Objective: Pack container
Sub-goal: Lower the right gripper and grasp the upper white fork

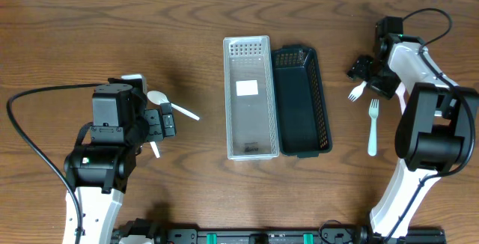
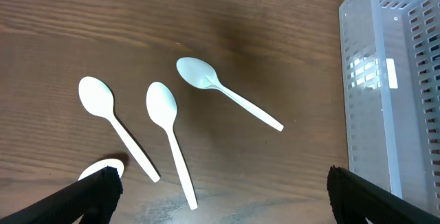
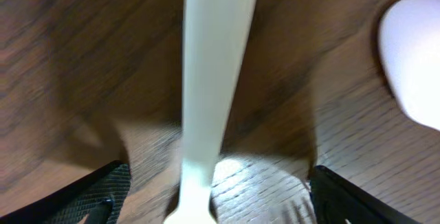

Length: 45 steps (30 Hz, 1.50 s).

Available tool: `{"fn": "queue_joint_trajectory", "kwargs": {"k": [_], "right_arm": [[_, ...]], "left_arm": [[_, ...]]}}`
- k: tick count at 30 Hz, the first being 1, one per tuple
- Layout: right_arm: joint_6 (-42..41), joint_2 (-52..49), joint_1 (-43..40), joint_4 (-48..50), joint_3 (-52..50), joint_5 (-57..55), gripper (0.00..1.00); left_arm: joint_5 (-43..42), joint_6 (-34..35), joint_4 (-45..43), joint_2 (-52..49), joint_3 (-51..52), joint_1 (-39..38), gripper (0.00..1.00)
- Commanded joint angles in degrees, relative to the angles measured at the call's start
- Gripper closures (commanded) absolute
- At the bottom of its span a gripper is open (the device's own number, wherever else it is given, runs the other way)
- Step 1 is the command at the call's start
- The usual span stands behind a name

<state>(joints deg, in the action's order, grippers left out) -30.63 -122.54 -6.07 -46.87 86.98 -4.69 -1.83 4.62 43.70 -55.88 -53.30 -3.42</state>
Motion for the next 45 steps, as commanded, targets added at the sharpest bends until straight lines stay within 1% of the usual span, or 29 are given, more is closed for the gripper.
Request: {"fn": "queue_joint_trajectory", "kwargs": {"k": [1, 4, 6, 9, 15, 16, 18, 22, 25, 27, 33, 38, 45], "right_arm": [[1.0, -0.4, 0.7, -0.2, 0.1, 1.1, 0.06], [1.1, -0.4, 0.8, -0.5, 0.1, 1.7, 0.04], [1.1, -0.4, 0.8, -0.7, 0.1, 2.3, 0.05], [1.1, -0.4, 0.8, -0.9, 0.1, 2.9, 0.21], [1.1, -0.4, 0.8, -0.9, 0.1, 3.3, 0.49], [1.1, -0.4, 0.8, -0.9, 0.1, 3.3, 0.55], [1.1, -0.4, 0.8, -0.8, 0.1, 3.3, 0.60], [1.1, -0.4, 0.8, -0.3, 0.1, 3.2, 0.66], [1.1, -0.4, 0.8, 0.3, 0.1, 3.2, 0.68], [1.1, -0.4, 0.8, 1.0, 0.1, 3.2, 0.71], [1.1, -0.4, 0.7, 2.4, 0.1, 3.0, 0.83], [1.1, -0.4, 0.7, 2.4, 0.1, 3.0, 0.86], [1.1, -0.4, 0.7, 2.5, 0.1, 3.0, 0.99]], "left_arm": [[-0.6, -0.5, 0.3, -0.2, -1.0, 0.2, 0.02], [-0.6, -0.5, 0.3, -0.2, -1.0, 0.2, 0.02], [-0.6, -0.5, 0.4, -0.2, -1.0, 0.2, 0.02], [-0.6, -0.5, 0.5, -0.2, -1.0, 0.2, 0.02], [-0.6, -0.5, 0.5, -0.2, -1.0, 0.2, 0.02], [-0.6, -0.5, 0.5, -0.2, -1.0, 0.2, 0.02], [-0.6, -0.5, 0.5, -0.2, -1.0, 0.2, 0.02], [-0.6, -0.5, 0.5, -0.2, -1.0, 0.2, 0.02], [-0.6, -0.5, 0.5, -0.2, -1.0, 0.2, 0.02], [-0.6, -0.5, 0.5, -0.2, -1.0, 0.2, 0.02], [-0.6, -0.5, 0.5, -0.2, -1.0, 0.2, 0.02], [-0.6, -0.5, 0.5, -0.2, -1.0, 0.2, 0.02], [-0.6, -0.5, 0.5, -0.2, -1.0, 0.2, 0.02]]}}
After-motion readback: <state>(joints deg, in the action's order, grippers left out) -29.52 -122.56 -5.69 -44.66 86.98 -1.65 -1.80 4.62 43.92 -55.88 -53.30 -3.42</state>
